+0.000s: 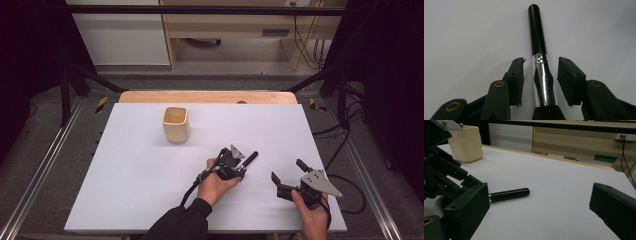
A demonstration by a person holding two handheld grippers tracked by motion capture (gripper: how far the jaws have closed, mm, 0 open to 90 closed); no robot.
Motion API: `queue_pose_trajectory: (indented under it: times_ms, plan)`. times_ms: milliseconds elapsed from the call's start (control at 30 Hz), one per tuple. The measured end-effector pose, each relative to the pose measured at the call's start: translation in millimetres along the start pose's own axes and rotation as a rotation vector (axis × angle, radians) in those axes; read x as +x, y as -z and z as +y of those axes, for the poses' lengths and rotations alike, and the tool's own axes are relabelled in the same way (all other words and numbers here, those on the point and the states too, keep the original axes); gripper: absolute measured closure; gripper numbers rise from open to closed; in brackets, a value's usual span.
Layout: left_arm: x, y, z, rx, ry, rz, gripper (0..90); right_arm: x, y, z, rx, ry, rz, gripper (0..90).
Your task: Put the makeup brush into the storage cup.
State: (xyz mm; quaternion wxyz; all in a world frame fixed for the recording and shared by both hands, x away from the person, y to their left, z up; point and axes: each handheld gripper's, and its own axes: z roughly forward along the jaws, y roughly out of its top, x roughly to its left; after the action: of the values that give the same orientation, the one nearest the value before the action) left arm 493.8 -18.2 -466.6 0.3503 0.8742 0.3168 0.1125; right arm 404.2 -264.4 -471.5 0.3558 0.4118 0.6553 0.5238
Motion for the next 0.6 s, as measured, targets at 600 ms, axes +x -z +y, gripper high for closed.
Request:
queue_pose_trajectory:
  times_ms: [600]
  plan:
    - [2.4, -0.6, -4.1, 0.033, -0.014, -0.019, 70.4, -0.2, -0.2, -0.1, 0.003, 0.002, -0.001, 3.6]
